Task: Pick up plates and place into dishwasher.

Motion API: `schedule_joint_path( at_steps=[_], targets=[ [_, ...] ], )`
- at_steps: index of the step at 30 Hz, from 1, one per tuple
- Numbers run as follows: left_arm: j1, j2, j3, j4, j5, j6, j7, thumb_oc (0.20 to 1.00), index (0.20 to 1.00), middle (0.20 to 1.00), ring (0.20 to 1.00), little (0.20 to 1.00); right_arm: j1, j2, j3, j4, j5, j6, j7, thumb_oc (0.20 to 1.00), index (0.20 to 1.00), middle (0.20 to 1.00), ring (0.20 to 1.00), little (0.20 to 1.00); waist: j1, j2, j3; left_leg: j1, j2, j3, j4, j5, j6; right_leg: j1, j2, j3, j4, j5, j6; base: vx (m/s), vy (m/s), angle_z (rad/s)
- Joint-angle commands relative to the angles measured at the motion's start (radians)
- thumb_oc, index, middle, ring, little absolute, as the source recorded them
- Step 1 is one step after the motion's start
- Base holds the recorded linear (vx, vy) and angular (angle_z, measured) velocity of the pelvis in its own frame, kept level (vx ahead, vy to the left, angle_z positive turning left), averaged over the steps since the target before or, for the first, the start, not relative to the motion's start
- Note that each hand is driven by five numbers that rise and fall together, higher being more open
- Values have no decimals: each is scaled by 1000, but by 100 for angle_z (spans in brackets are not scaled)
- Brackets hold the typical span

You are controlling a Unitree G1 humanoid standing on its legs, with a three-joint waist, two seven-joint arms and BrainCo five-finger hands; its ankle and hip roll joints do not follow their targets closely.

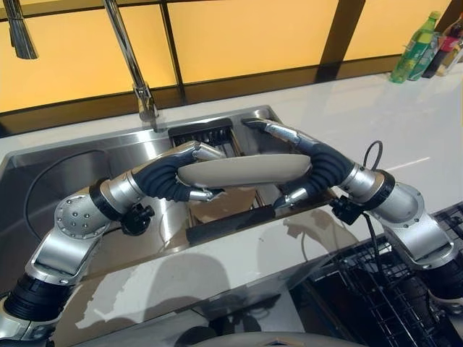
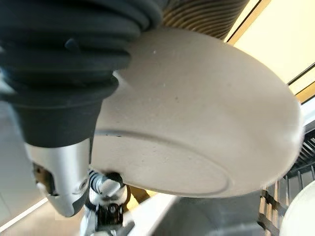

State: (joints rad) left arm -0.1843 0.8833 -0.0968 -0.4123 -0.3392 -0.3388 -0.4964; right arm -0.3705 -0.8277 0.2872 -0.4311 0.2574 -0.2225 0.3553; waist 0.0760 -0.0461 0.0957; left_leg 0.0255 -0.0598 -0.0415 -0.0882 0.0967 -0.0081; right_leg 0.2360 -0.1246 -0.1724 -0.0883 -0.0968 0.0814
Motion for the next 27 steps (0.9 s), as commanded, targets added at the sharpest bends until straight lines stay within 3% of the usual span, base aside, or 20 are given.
schedule_joint_path(
  at_steps=[1, 2, 3, 4, 5, 6, 27],
  targets=[
    [-120, -8, -82, -19, -84, -31, 25, 200, 200, 200, 200, 200, -97, -24, 129, -73, 41, -17, 41, 1000, 1000, 1000, 1000, 1000, 37, 31, -102, 71, 31, 1, 4, -126, -8, -106, -21, -17, 74, 53, 53, 0, 0, 0],
    [-116, -9, -77, -17, -91, -32, 29, 200, 200, 200, 200, 200, -93, -25, 133, -77, 51, -15, 40, 956, 956, 956, 956, 956, 37, 32, -104, 72, 31, 2, 3, -126, -7, -106, -23, -19, 76, 51, 54, 0, 0, 0],
    [-113, -11, -76, -16, -89, -35, 31, 200, 200, 200, 200, 200, -90, -23, 132, -78, 55, -14, 39, 576, 576, 576, 576, 576, 37, 32, -105, 71, 31, 2, 3, -126, -7, -106, -23, -18, 78, 49, 53, 0, 0, 0],
    [-110, -13, -75, -16, -87, -37, 34, 200, 200, 200, 200, 200, -87, -19, 132, -79, 57, -11, 35, 476, 476, 476, 476, 476, 38, 33, -105, 71, 31, 1, 3, -125, -6, -108, -23, -18, 82, 48, 53, 0, 0, 0],
    [-110, -16, -77, -16, -85, -35, 39, 200, 200, 200, 200, 200, -84, -14, 132, -77, 57, -12, 32, 244, 244, 244, 244, 244, 38, 33, -104, 71, 30, 0, 4, -126, -5, -108, -24, -18, 87, 46, 53, 0, 0, 0],
    [-109, -19, -74, -19, -85, -31, 42, 200, 200, 200, 200, 200, -79, -9, 129, -79, 57, -12, 29, 200, 200, 200, 200, 200, 38, 33, -103, 71, 30, -2, 5, -125, -4, -109, -24, -18, 91, 45, 53, 0, 0, 0],
    [-107, -88, -54, -3, -58, -27, 76, 200, 200, 200, 200, 200, -21, 92, 61, -50, 10, -14, -103, 200, 200, 200, 200, 200, 37, 36, -92, 70, 28, -7, 11, -124, 6, -116, -23, -26, 145, 15, 49, -13, -1, 1]
  ],
)
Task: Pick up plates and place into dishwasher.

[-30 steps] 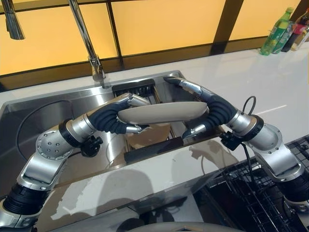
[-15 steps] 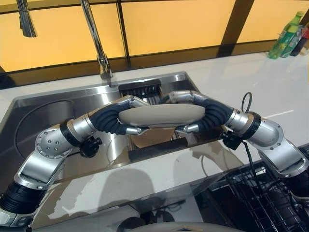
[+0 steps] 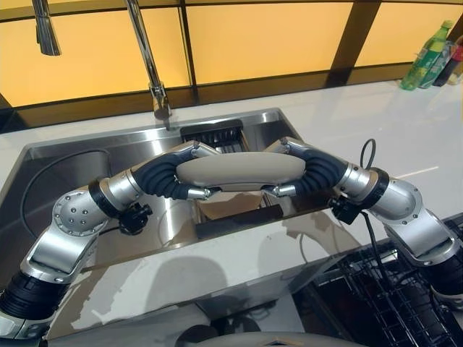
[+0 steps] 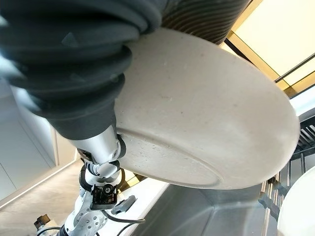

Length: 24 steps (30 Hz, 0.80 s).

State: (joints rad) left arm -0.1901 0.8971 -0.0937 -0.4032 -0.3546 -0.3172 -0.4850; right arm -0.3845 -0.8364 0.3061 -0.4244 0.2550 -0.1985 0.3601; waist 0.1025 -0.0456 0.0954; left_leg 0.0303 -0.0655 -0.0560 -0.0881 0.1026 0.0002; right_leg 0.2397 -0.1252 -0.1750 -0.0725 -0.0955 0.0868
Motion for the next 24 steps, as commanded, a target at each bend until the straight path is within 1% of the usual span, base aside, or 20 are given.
schedule_joint_path(
  at_steps=[1, 2, 3, 5, 6, 8, 10, 12, 13, 17, 19, 24],
  targets=[
    [-99, -105, -55, -10, -36, -38, 87, 200, 200, 200, 200, 200, -6, 106, 37, -51, 4, -36, -125, 200, 200, 200, 200, 200, 10, 36, -91, 65, 34, 7, 11, -129, -2, -120, -21, -23, 131, 13, 43, -32, -2, 1],
    [-97, -107, -52, -9, -40, -24, 109, 445, 445, 445, 445, 445, -7, 109, 33, -46, -2, -35, -136, 200, 200, 200, 200, 200, 10, 36, -91, 66, 33, 6, 11, -129, -2, -119, -21, -24, 133, 12, 42, -32, 0, 1],
    [-94, -118, -47, 0, -42, -7, 121, 1000, 1000, 1000, 1000, 1000, -10, 119, 29, -36, -13, -33, -148, 200, 200, 200, 200, 200, 11, 37, -90, 67, 33, 6, 12, -130, -1, -120, -20, -24, 136, 9, 41, -38, -2, 0],
    [-81, -140, -35, 18, -50, 9, 161, 1000, 1000, 1000, 1000, 1000, -1, 130, 11, -25, -21, -36, -161, 200, 200, 200, 200, 200, 11, 37, -90, 67, 35, 7, 12, -130, -2, -120, -18, -24, 138, 7, 39, -45, -9, 1],
    [-62, -167, -12, 34, -63, 38, 205, 1000, 1000, 1000, 1000, 1000, 9, 142, -13, -14, -36, -41, -171, 200, 200, 200, 200, 200, 12, 36, -91, 67, 35, 7, 12, -130, -2, -118, -16, -25, 137, 6, 38, -51, -15, 1],
    [-38, -203, 16, 53, -55, 29, 268, 1000, 1000, 1000, 1000, 1000, 23, 155, -39, -4, -53, -44, -178, 200, 200, 200, 200, 200, 11, 34, -91, 67, 35, 8, 12, -131, -2, -116, -14, -24, 134, 6, 36, -53, -13, 1],
    [-25, -232, 43, 68, -52, 37, 326, 1000, 1000, 1000, 1000, 1000, 27, 161, -65, 7, -69, -40, -178, 200, 200, 200, 200, 200, 9, 31, -91, 67, 38, 10, 10, -131, -5, -115, -11, -21, 128, 6, 34, -54, -13, 0],
    [-19, -255, 69, 80, -39, 25, 379, 1000, 1000, 1000, 1000, 1000, 28, 163, -86, 17, -86, -34, -186, 200, 200, 200, 200, 200, 6, 27, -93, 66, 41, 13, 8, -130, -8, -114, -7, -19, 122, 7, 31, -71, -6, -1],
    [-18, -261, 83, 85, -27, 10, 400, 1000, 1000, 1000, 1000, 1000, 28, 162, -99, 21, -95, -29, -188, 200, 200, 200, 200, 200, 3, 27, -93, 59, 44, 16, 8, -121, -9, -121, -5, -16, 120, 17, 29, -79, 2, -1],
    [-16, -267, 129, 91, -18, -26, 486, 1000, 1000, 1000, 1000, 1000, 39, 144, -145, 34, -126, -16, -217, 200, 200, 200, 200, 200, -10, 22, -94, 56, 52, 28, 7, -119, -16, -125, 1, -6, 114, 20, 25, -60, 3, -4],
    [-12, -272, 157, 99, -16, -47, 517, 1000, 1000, 1000, 1000, 1000, 51, 133, -174, 36, -138, -11, -231, 200, 200, 200, 200, 200, -20, 21, -95, 57, 56, 37, 5, -119, -19, -127, 5, 3, 112, 20, 22, -43, 6, -12],
    [4, -277, 217, 107, -19, -62, 565, 1000, 1000, 1000, 1000, 1000, 109, 105, -270, 47, -180, -6, -273, 200, 200, 200, 200, 200, -57, 17, -94, 62, 65, 64, 4, -123, -23, -135, 15, 39, 104, 27, 19, -26, -5, -19]
  ],
)
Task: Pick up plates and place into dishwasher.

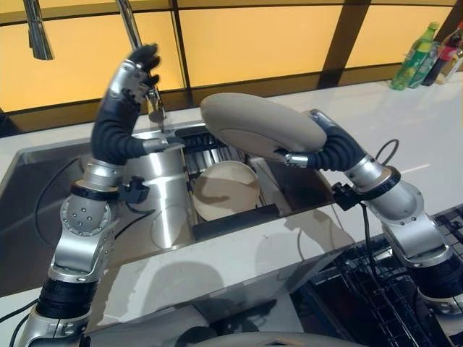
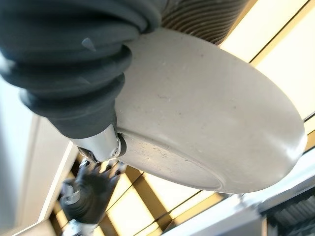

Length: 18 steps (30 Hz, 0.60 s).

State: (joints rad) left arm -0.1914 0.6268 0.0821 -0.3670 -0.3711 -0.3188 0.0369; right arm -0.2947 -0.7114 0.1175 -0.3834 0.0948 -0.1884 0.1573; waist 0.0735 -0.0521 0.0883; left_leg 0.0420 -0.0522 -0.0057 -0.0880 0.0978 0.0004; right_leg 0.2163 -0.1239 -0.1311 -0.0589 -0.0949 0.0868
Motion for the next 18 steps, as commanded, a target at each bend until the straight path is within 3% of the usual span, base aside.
schedule_joint_path(
  at_steps=[1, 9, 18],
  targets=[
    [7, -7, 47, 71, -7, -61, 47, 1000, 1000, 1000, 1000, 1000, 28, -26, -96, 7, -25, -12, -79, 200, 200, 200, 200, 200, -33, 24, -87, 51, 54, 19, 3, -119, -23, -113, 15, 1, 89, 27, 19, -17, -11, -27],
    [16, -5, 95, 98, -14, -53, 78, 1000, 1000, 1000, 1000, 1000, 161, -77, -277, 46, -39, 12, -163, 200, 200, 200, 200, 200, -109, 20, -82, 60, 71, 82, 5, -130, -24, -137, 38, 72, 85, 39, 17, -7, -36, -35],
    [72, -25, 187, 160, -3, -14, 101, 1000, 1000, 1000, 1000, 1000, 395, -14, -478, 72, -87, 19, -225, 200, 200, 200, 200, 200, -199, 25, -66, 84, 76, 145, 8, -161, -15, -157, 44, 142, 82, 48, 28, 15, -72, -38]
  ],
)
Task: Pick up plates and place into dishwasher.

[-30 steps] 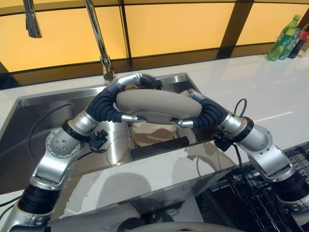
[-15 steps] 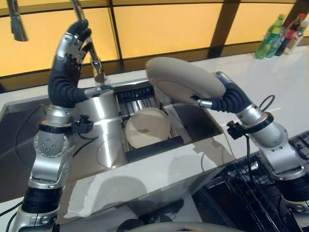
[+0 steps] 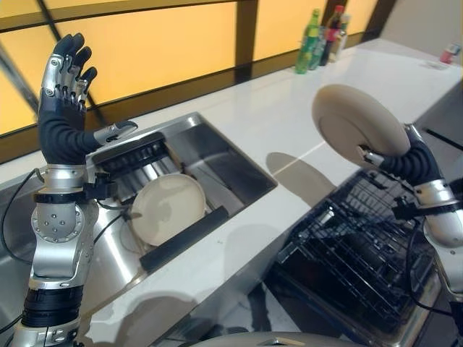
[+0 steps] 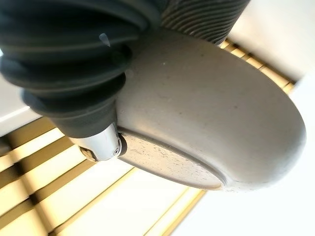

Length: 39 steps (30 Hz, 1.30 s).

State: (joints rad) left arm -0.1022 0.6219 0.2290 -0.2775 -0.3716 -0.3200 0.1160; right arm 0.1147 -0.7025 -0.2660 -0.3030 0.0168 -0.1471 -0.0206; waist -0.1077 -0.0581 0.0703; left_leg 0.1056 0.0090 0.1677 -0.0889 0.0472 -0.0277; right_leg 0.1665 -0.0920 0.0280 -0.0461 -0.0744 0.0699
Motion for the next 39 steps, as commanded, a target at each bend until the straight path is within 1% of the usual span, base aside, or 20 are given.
schedule_joint_path(
  at_steps=[1, 3, 8, 11, 15, 20, 23, 28, 30, 35, 39],
  targets=[
    [-7, -21, 51, 76, -4, -12, 21, 1000, 1000, 1000, 1000, 1000, 9, -17, -113, -5, -10, -18, -48, 200, 200, 200, 200, 200, -25, 33, -46, 22, 14, -22, 9, -112, 14, -111, 13, -11, 70, 29, 46, 7, -84, -34],
    [12, -26, 74, 89, 0, -11, 13, 1000, 1000, 1000, 1000, 1000, 56, -2, -147, 14, -12, -4, -47, 200, 200, 200, 200, 200, -46, 36, -38, 24, 16, -4, 11, -115, 16, -121, 13, 4, 72, 34, 50, 1, -100, -34],
    [20, -15, 88, 94, 15, -19, 30, 1000, 1000, 1000, 1000, 1000, 120, 13, -165, 64, -4, 14, -40, 200, 200, 200, 200, 200, -80, 47, -14, 21, 16, 25, 19, -117, 19, -149, 10, 30, 83, 41, 57, -18, -84, -29],
    [26, -17, 86, 88, 23, -25, 38, 1000, 1000, 1000, 1000, 1000, 129, 28, -148, 96, 52, 11, -14, 200, 200, 200, 200, 200, -87, 55, 5, 10, 16, 28, 30, -119, 18, -166, 9, 41, 88, 46, 59, -33, -72, -23],
    [32, -19, 82, 83, 35, -26, 41, 1000, 1000, 1000, 1000, 1000, 126, 42, -121, 144, 51, 23, -10, 200, 200, 200, 200, 200, -85, 61, 26, -6, 21, 27, 37, -115, 14, -183, 9, 43, 93, 47, 60, -29, -88, -12],
    [22, -15, 59, 85, 48, -34, 62, 1000, 1000, 1000, 1000, 1000, 92, 33, -70, 228, 47, 44, -11, 200, 200, 200, 200, 200, -68, 68, 57, -49, 27, 8, 69, -109, 4, -208, 15, 35, 102, 48, 52, -39, -91, -2],
    [21, -9, 47, 74, 49, -26, 72, 1000, 1000, 1000, 1000, 1000, 63, 27, -19, 285, 45, 52, 0, 200, 200, 200, 200, 200, -45, 71, 72, -66, 32, -17, 85, -103, -3, -207, 19, 19, 105, 46, 42, 14, -99, 2],
    [21, -3, 35, 61, 56, -8, 74, 1000, 1000, 1000, 1000, 1000, 26, 21, 49, 345, 44, 58, 26, 200, 200, 200, 200, 200, -11, 68, 79, -78, 43, -48, 90, -93, -17, -189, 17, -16, 92, 45, 34, 37, -103, 13],
    [1, 10, 23, 71, 58, 2, 82, 1000, 1000, 1000, 1000, 1000, -7, 10, 94, 382, 17, 61, 42, 200, 200, 200, 200, 200, 8, 67, 82, -95, 52, -60, 92, -83, -25, -190, 17, -36, 87, 45, 30, -11, -113, 19],
    [-40, 47, -2, 89, 62, 17, 110, 1000, 1000, 1000, 1000, 1000, -67, -52, 177, 441, -39, 67, 108, 200, 200, 200, 200, 200, 32, 66, 103, -129, 64, -81, 92, -62, -39, -202, 22, -60, 85, 44, 21, -70, -87, 16],
    [-45, 79, -12, 88, 51, 19, 123, 1000, 1000, 1000, 1000, 1000, -98, -111, 208, 486, -41, 86, 150, 200, 200, 200, 200, 200, 48, 60, 112, -137, 69, -90, 85, -49, -47, -196, 23, -76, 75, 47, 18, -39, -84, 12]
  ],
)
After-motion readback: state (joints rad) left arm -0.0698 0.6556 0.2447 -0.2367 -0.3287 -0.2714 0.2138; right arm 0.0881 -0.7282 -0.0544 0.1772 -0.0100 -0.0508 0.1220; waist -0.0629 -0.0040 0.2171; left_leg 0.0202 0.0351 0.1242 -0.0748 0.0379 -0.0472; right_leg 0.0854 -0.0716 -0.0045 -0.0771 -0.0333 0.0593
